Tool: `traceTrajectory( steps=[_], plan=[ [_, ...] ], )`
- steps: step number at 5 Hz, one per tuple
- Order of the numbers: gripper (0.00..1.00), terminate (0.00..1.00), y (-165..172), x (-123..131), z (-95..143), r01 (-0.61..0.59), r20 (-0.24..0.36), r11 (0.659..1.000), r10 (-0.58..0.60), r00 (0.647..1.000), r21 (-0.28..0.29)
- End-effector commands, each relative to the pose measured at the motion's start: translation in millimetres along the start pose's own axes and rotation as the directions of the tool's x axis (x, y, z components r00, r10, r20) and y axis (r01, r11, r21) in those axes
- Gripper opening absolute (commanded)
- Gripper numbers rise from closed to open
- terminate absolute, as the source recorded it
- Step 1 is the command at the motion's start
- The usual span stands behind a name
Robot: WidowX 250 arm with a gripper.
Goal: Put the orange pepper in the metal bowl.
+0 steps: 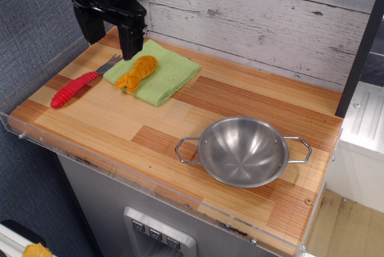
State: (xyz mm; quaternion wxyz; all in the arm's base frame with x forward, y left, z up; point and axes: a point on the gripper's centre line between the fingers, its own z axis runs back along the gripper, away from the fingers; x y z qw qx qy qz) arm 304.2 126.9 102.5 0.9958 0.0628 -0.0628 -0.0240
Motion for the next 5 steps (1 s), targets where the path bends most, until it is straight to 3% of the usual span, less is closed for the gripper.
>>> traceTrajectory(
  steps=[1,3,5],
  plan=[
    [1.00,0.00,28,27,-26,-0.038,-0.006,0.998,0.038,0.999,0.056],
    [1.00,0.00,14,35,-54,-0.076,-0.060,0.997,0.077,0.995,0.028],
    [1.00,0.00,3,44,-60,-0.068,-0.084,0.996,0.072,0.994,0.055]
  ],
)
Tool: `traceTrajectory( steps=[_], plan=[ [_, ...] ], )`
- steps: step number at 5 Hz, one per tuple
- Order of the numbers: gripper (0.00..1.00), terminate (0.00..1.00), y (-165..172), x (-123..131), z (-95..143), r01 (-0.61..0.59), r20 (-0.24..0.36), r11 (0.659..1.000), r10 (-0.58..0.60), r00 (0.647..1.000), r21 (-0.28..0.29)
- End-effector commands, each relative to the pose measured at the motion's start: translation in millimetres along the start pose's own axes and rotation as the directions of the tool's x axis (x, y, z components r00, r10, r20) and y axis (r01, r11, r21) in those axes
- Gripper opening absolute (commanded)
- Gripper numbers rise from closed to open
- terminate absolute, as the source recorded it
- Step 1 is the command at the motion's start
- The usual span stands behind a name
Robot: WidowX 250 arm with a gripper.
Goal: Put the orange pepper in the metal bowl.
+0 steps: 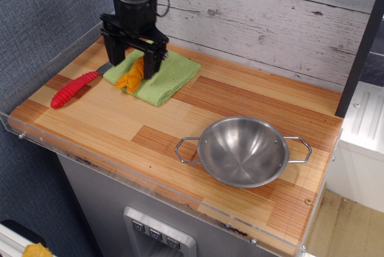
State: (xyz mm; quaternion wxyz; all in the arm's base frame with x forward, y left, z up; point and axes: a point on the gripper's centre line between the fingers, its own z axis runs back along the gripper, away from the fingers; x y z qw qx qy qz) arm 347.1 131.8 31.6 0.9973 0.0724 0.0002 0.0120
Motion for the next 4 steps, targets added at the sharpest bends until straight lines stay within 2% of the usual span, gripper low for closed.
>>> traceTrajectory(
  steps=[1,2,4],
  plan=[
    [1.00,0.00,1.5,10.7,15.6,-0.004,0.034,0.999,0.003,0.999,0.042],
    [0.00,0.00,0.2,11.3,12.7,-0.009,0.022,0.999,0.008,1.000,0.051],
    [0.00,0.00,-2.8,9.7,12.5,-0.006,0.008,0.998,0.006,1.000,0.061]
  ],
)
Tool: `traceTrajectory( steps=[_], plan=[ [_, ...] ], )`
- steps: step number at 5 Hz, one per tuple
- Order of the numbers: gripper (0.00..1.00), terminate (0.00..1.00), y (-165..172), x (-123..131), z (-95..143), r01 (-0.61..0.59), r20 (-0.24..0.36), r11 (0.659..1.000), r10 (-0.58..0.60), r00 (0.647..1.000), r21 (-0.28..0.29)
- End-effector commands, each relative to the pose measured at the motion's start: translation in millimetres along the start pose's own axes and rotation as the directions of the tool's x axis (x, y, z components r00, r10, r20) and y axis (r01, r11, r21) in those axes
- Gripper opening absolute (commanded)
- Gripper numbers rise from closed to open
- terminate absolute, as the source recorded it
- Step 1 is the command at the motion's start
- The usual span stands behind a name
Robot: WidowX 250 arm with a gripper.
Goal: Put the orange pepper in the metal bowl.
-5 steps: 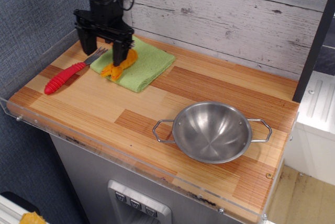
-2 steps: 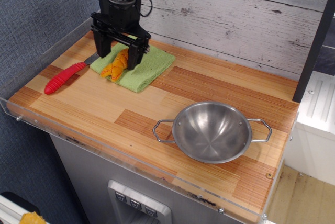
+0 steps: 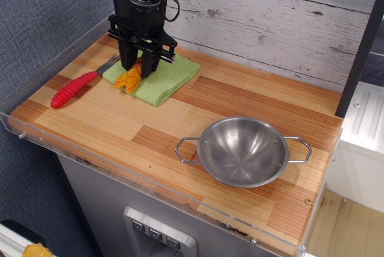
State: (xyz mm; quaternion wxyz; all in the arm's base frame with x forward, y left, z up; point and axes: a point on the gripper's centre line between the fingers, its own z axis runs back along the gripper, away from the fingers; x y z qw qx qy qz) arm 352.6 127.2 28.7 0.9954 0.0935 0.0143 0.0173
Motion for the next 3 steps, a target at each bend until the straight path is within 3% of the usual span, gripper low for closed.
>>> traceTrajectory(
  steps=[1,3],
  plan=[
    [0.00,0.00,5,0,27,-0.009,0.053,1.000,0.008,0.999,0.021],
    [0.00,0.00,11,-27,98,-0.056,0.163,0.998,0.051,0.985,0.025]
  ],
)
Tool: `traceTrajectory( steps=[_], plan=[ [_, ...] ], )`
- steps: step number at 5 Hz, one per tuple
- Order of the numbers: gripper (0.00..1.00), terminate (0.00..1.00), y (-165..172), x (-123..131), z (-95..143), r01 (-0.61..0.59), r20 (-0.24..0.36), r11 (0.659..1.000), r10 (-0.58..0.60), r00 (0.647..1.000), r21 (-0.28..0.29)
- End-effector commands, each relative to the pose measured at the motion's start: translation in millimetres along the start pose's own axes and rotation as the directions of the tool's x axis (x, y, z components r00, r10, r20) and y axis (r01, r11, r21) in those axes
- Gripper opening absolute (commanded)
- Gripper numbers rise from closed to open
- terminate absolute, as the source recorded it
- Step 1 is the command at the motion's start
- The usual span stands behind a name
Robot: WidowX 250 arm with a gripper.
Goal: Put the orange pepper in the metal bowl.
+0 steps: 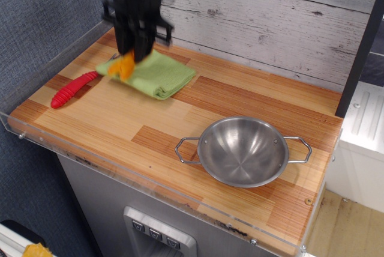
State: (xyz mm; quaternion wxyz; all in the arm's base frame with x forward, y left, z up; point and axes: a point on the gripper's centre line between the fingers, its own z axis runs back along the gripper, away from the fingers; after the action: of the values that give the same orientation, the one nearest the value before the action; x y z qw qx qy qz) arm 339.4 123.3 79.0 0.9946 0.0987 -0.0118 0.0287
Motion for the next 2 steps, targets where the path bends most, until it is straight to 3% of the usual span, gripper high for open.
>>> traceTrajectory(
  steps=[1,2],
  plan=[
    [0.00,0.00,-10,-20,69,0.011,0.126,1.000,-0.015,0.992,0.028],
    [0.00,0.00,-49,-30,67,0.125,0.117,0.991,-0.119,0.986,-0.050]
  ],
)
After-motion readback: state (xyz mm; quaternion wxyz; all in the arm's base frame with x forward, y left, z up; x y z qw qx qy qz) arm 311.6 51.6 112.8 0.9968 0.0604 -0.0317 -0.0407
